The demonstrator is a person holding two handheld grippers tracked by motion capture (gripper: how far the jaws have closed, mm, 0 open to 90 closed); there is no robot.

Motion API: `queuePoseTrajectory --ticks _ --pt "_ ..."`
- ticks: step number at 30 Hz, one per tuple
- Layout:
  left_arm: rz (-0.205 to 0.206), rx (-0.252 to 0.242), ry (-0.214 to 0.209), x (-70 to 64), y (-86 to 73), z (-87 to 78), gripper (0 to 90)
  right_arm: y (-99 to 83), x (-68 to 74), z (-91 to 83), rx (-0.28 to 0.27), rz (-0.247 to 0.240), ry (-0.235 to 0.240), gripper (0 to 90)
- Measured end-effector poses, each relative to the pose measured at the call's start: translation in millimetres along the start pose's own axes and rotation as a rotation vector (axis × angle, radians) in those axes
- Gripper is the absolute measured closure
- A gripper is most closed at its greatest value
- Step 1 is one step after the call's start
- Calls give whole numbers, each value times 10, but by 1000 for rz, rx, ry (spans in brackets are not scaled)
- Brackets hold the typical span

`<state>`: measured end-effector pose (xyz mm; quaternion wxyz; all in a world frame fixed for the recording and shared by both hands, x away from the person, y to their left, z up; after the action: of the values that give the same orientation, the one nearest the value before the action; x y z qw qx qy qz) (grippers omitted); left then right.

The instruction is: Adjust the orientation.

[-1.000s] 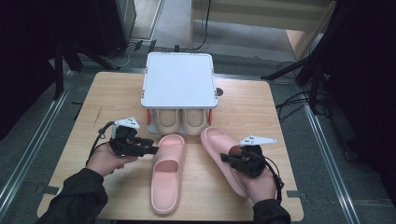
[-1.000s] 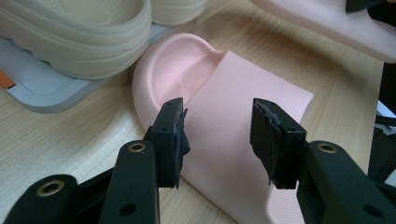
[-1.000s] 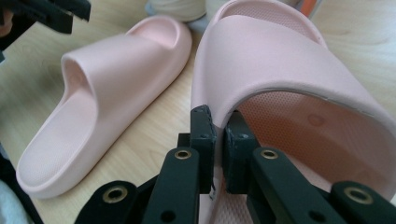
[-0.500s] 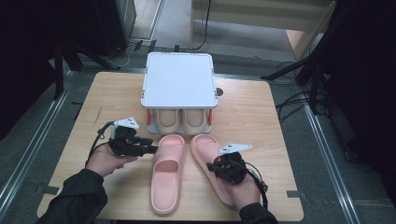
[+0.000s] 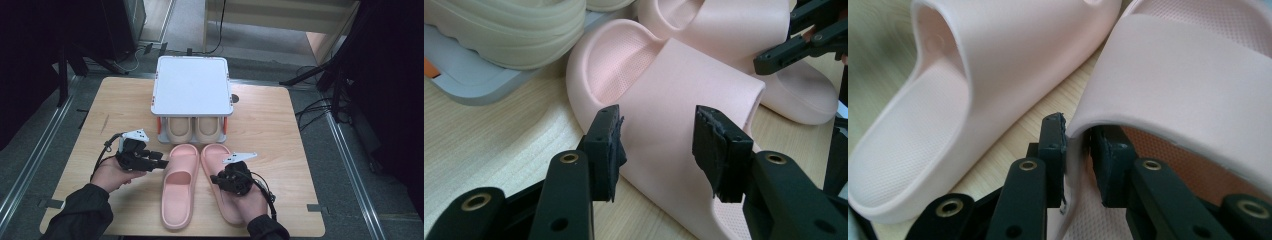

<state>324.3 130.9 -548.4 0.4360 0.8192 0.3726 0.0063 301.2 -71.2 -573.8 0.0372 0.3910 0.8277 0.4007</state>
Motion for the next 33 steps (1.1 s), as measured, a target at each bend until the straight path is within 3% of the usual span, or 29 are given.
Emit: queuePoseTrajectory --ticks 2,7,12,15,18,22,30,33 --pt "-5 -6 1 7 1 -10 537 36 26 -51 -18 14 34 702" --pt "-6 -15 10 28 2 -36 545 56 62 -253 -38 13 53 698" --pt "-3 -13 12 36 -8 -41 603 63 -14 -517 -77 31 73 819" --pt "-19 7 29 128 -45 -30 650 88 -163 -608 -100 47 56 867" --pt "-44 17 35 185 -78 -8 699 71 -355 -617 -99 62 22 873" --pt "-37 51 28 192 -126 54 723 37 -546 -604 -83 88 -15 867" --pt "-26 77 22 189 -169 109 727 -37 -715 -491 -34 63 -70 868" --pt "-25 108 21 193 -213 139 726 -62 -731 -430 -12 61 -84 866"
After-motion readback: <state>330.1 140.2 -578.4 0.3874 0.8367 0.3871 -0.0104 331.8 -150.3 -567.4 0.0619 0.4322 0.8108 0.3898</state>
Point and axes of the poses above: each handheld gripper's, and its own axes: z roughly forward along the jaws, y roughly out of its top, x roughly to its left, the point moved 10 cm from there along z, roughly forward along the jaws, and after that the axes turned 5 degrees about -x, right-handed, at the moved point
